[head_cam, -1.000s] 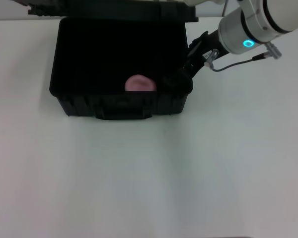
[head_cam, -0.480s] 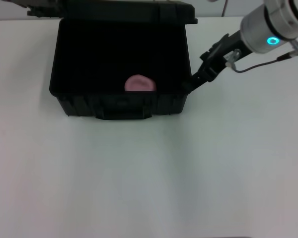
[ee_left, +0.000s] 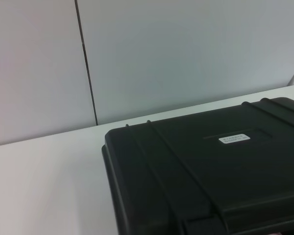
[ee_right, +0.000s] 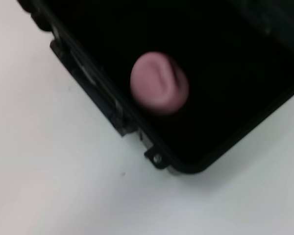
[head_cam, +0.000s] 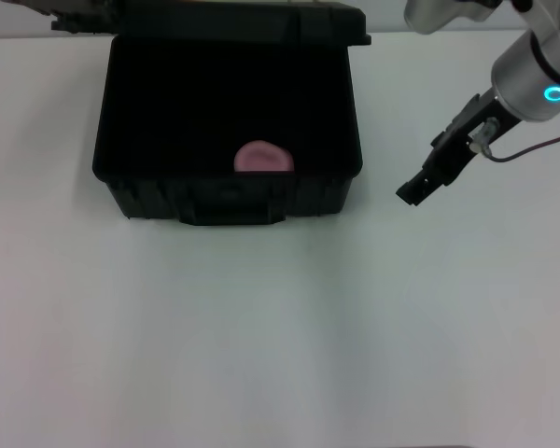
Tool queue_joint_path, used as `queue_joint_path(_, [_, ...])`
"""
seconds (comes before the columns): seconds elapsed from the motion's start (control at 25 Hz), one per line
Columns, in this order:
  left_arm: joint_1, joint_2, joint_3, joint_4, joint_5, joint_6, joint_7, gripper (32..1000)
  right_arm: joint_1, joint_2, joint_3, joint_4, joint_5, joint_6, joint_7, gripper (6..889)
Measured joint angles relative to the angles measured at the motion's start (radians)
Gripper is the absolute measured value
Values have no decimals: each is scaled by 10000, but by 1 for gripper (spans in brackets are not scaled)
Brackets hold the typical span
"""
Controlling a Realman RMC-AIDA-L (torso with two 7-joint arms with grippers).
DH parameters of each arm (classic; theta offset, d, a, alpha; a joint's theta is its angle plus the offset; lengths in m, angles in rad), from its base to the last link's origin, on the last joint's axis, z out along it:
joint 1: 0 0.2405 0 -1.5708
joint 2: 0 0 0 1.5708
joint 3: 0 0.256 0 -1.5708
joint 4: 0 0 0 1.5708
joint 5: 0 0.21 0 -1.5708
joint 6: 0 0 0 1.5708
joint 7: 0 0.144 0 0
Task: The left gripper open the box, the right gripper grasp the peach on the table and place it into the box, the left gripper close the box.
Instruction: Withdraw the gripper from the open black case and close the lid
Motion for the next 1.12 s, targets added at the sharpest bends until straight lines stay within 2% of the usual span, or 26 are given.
queue_joint_path(0.32, [-11,0,4,-3,-21,-14,6,373,163,-19,638,128,-268,754,41,866])
queue_joint_path(0.84, [-91,-20,46,-18,-61,-30,144,374,166,-18,658,64,-330,815,43,866])
queue_joint_path(1.12, [-107,-29,67,-18,-80,-30,363,375,166,-19,644,108,-331,821,43,866])
